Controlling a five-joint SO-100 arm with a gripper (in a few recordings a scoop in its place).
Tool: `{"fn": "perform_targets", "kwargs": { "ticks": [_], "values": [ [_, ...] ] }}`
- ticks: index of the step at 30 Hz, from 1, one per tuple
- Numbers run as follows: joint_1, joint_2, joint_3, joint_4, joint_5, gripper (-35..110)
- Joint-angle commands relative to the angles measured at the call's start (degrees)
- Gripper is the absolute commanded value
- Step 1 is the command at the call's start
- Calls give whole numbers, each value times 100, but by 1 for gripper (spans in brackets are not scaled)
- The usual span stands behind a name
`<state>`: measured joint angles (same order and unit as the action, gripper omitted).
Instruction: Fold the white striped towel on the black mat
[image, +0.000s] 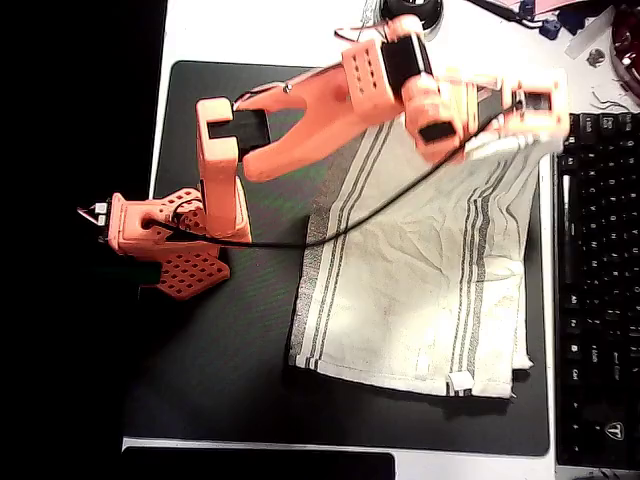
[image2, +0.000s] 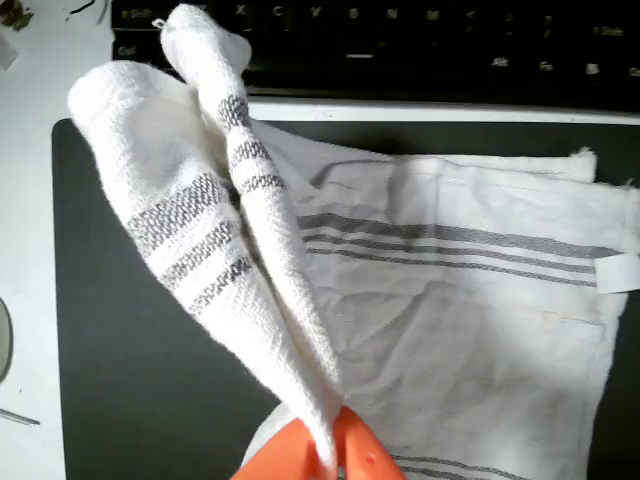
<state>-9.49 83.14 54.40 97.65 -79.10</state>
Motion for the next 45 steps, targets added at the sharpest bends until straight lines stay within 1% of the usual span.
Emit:
{"fn": "perform_targets", "kwargs": {
  "ticks": [1, 5, 10, 16, 21, 25, 28, 30, 32, 36, 40, 45],
  "values": [
    [510, 694, 220, 70, -220, 0],
    [1362, 905, 492, 18, -571, 0],
    [2522, 738, 976, -466, -1195, 0],
    [3393, 369, 1652, -773, -1696, 0],
    [3788, 35, 1705, -1151, -1916, 10],
    [3938, 167, 1485, -923, -2153, 13],
    [3973, 334, 1362, -668, -2127, 15],
    [3938, 448, 1292, -299, -2083, 15],
    [3902, 686, 1547, 35, -2083, 15],
    [4087, 1433, 2751, 88, -2373, 15],
    [4474, 1705, 3823, -114, -2733, 15],
    [4852, 1222, 4271, -712, -2883, 15]
  ]
}}
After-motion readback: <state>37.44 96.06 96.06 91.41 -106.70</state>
